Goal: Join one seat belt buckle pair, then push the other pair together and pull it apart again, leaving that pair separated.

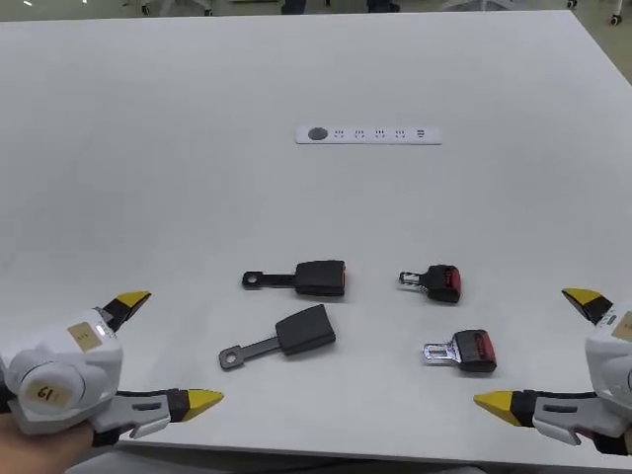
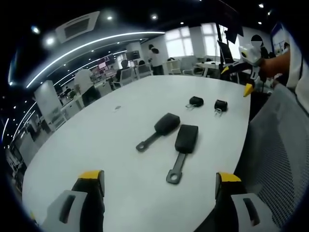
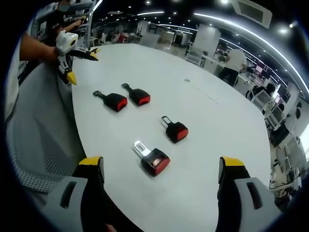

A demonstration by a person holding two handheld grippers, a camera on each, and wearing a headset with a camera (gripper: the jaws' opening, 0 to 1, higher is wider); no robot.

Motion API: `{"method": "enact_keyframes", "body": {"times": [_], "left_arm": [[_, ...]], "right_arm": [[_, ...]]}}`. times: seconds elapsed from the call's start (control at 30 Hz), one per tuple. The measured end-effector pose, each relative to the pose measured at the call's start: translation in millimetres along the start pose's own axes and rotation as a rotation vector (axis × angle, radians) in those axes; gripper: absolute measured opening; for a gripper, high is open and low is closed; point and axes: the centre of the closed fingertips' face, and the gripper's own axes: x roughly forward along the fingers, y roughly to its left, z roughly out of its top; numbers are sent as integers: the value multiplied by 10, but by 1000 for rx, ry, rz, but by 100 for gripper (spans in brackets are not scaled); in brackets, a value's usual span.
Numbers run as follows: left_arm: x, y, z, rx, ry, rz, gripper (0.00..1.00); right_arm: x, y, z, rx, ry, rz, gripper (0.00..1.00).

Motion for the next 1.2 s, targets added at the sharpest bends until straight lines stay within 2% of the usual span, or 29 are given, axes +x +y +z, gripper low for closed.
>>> {"method": "enact_keyframes", "body": {"times": [0.17, 0.5, 0.67, 0.83, 1.0, 1.2], "left_arm": [[-1, 9, -2, 3, 2, 2, 98], [1, -58, 3, 15, 11, -15, 99], [-8, -34, 6, 15, 8, -11, 99], [-10, -63, 51, 47, 5, -16, 97], [-3, -27, 41, 51, 8, -19, 98], [-8, 16, 45, 33, 8, -9, 97]], "right_arm": [[-23, -9, 19, -22, -1, 0, 97], [-25, 53, 16, -35, 3, 21, 96], [-22, 69, 1, -31, 4, 29, 95], [-22, 93, 48, -22, -19, 37, 99], [-23, 54, 68, -7, -33, 31, 96], [-8, 52, 2, -44, -5, 41, 91]]}}
